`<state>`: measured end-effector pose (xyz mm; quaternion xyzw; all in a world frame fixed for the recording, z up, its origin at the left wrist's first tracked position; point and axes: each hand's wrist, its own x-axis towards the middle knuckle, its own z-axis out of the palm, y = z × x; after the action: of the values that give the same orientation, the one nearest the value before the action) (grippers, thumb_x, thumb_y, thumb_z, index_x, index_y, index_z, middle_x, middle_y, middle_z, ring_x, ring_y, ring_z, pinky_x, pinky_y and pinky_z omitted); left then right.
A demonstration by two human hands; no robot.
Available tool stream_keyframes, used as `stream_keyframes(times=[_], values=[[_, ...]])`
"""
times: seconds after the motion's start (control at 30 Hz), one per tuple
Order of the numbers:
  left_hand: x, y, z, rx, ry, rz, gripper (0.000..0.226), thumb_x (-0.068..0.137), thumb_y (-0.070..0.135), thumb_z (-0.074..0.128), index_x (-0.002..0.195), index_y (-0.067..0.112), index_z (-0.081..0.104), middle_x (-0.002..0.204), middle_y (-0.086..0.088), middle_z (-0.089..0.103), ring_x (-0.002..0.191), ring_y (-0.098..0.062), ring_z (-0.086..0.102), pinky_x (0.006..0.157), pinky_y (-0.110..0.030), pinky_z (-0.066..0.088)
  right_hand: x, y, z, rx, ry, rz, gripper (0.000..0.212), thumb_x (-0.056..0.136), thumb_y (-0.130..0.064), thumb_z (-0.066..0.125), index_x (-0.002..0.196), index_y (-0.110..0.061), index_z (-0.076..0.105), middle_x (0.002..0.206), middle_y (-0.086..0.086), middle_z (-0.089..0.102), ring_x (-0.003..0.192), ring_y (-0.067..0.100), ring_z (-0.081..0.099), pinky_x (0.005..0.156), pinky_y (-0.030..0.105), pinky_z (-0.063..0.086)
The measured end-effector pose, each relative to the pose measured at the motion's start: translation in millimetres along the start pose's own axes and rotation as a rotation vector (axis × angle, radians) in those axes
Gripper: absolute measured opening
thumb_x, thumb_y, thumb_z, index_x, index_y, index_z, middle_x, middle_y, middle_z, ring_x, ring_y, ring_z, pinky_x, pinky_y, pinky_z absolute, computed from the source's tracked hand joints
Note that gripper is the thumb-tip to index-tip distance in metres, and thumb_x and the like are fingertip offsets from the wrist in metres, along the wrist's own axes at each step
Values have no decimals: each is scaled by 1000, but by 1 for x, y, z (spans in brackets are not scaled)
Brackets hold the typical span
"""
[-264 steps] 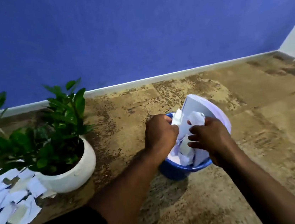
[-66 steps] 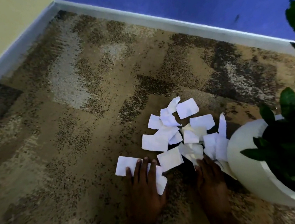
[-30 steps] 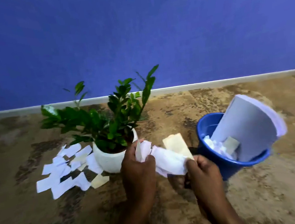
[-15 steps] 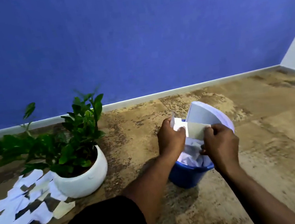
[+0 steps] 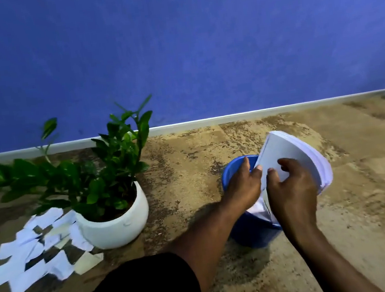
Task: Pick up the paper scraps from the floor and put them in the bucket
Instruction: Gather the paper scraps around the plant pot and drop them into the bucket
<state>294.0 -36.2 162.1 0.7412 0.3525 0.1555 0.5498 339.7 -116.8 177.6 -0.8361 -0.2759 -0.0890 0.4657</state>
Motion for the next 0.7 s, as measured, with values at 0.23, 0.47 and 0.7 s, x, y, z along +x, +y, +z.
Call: stream_keyframes(times=[0.23,0.47,0.7], values=[[-72,-50,-49,-117,408,163,42,91,14,53,133,16,51,133,-4,58,121,-15,54,104,-30,42,-68,-36,32,79,-69,-218,29,80,-6,60,108,-11,64,104,13,64,89,27,63,80,27,40],[-178,-240,-167,147,788,-212,36,92,41,44,127,38,51,131,10,55,120,-8,50,102,-20,35,-225,-74,153,106,-658,-397,37,75,-2,72,111,-6,64,111,18,59,90,27,61,78,34,52],[-214,-367,-254,539,747,-429,81,82,64,52,148,29,21,158,-2,19,144,-22,18,116,-37,16,-310,-86,265,-89,-1023,-487,72,85,-47,62,145,-22,33,150,11,29,127,27,45,95,33,43]])
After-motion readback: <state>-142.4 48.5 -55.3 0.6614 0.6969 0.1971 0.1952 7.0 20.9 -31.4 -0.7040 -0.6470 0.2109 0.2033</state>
